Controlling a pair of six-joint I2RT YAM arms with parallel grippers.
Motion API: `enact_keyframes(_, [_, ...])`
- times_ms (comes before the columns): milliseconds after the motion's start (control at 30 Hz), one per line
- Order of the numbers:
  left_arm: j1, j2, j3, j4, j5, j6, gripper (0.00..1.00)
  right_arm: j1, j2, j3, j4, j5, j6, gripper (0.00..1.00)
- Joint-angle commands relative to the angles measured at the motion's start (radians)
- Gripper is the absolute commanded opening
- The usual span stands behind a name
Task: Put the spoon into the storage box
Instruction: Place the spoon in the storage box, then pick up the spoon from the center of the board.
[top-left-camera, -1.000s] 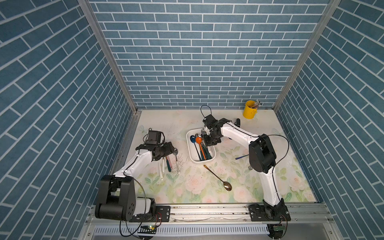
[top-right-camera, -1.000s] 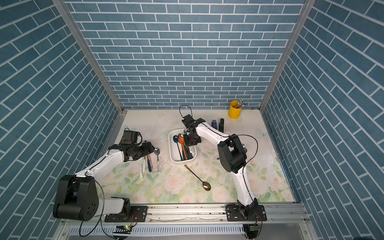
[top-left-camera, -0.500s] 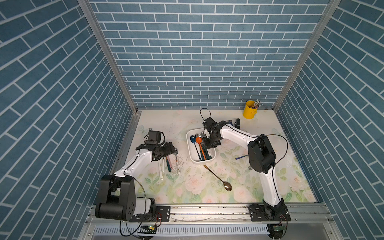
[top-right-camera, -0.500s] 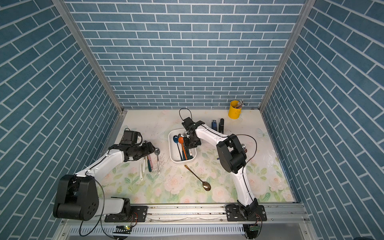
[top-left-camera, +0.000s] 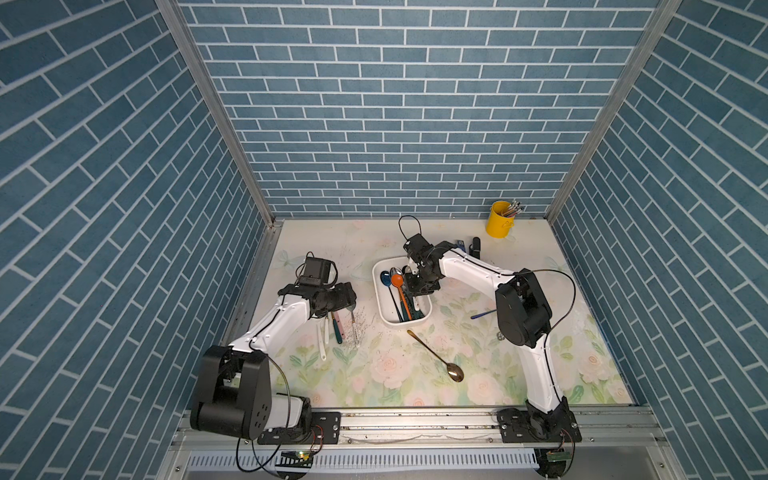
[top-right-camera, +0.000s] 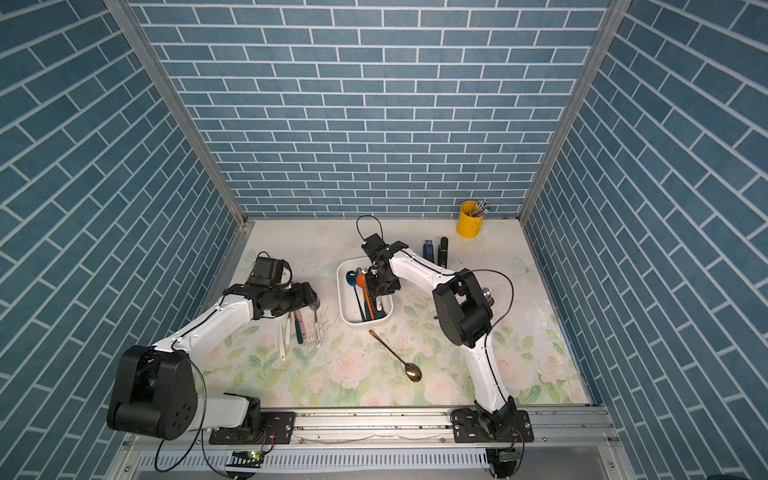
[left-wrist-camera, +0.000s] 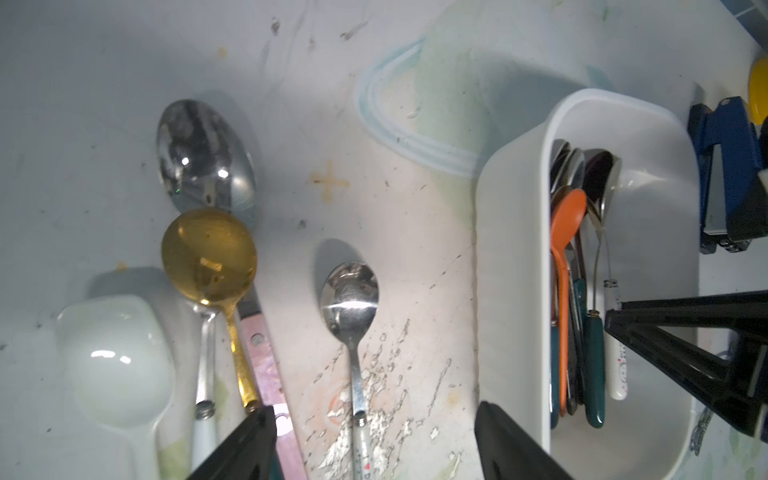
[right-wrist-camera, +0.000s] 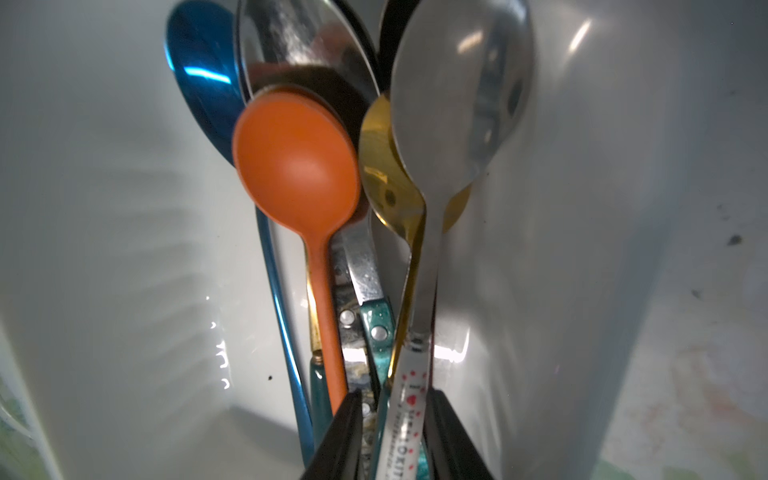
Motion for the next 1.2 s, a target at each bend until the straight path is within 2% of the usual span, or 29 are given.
enact_keyframes(0, [-0.056,0.026,0.059,-0.033,-0.052,0.042,0.81,-0.024,-0.102,0.036,-0.023,0.043,0.034,0.31])
enact_keyframes(133, [-0.122,0.053,0.107,-0.045,-0.092,0.071,0.81,-0.091,-0.203,-0.052,-0.02,0.098,0.054,0.33])
enact_keyframes(300, [-0.182,0.092,0.153,-0.049,-0.122,0.098,0.81,-0.223,-0.373,-0.284,0.019,0.114,0.082,0.34])
enact_keyframes(600, [-0.226,0.152,0.198,-0.049,-0.131,0.114,0.81,-0.456,-0.613,-0.663,0.085,0.129,0.112,0.36])
enact_keyframes(833, [-0.235,0.154,0.194,-0.052,-0.135,0.111,0.81,-0.55,-0.638,-0.815,0.168,0.109,0.13,0.38])
enact_keyframes(1167, [-0.236,0.152,0.188,-0.058,-0.142,0.11,0.81,-0.609,-0.602,-0.857,0.211,0.138,0.058,0.38])
